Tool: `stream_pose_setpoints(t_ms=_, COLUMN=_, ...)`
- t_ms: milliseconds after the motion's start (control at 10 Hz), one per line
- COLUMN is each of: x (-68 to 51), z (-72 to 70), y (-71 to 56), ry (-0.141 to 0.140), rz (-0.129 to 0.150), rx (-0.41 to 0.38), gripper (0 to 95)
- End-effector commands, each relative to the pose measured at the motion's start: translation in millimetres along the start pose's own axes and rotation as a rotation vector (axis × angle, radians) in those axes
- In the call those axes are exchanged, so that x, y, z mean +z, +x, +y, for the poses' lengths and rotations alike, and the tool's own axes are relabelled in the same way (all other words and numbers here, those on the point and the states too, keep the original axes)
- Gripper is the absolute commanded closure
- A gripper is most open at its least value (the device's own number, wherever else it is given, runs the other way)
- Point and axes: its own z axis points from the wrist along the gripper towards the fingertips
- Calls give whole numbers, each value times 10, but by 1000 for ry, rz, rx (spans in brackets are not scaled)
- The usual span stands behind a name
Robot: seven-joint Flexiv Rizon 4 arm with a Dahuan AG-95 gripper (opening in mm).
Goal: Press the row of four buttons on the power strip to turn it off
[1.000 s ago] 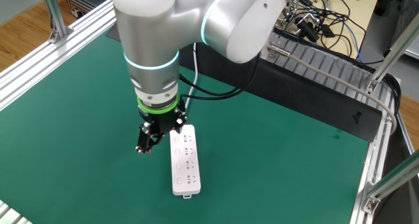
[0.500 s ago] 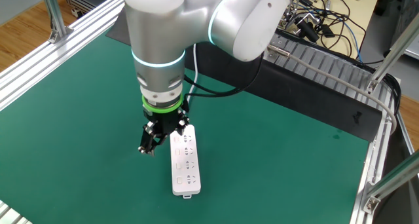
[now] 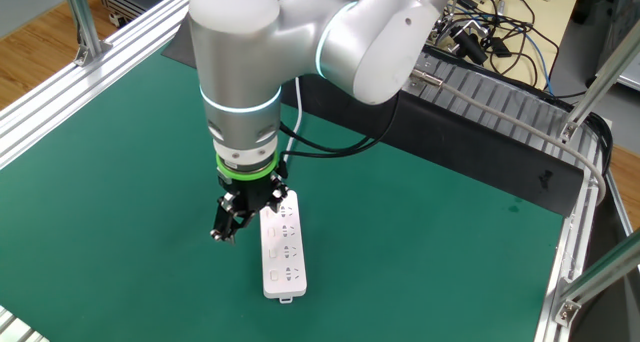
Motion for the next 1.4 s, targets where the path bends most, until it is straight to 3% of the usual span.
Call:
stream_pose_setpoints(t_ms=100, x=17, z=4, y=-3, ry=1, rz=3, rx=-1, gripper=0)
stream_pose_setpoints(t_ms=700, x=169, z=45, y=-32, ry=-2, rz=4, rx=2, gripper=0)
stream_pose_setpoints(t_ms=1400, x=189, z=54, y=-109, ry=2, rz=27, rx=0, gripper=0)
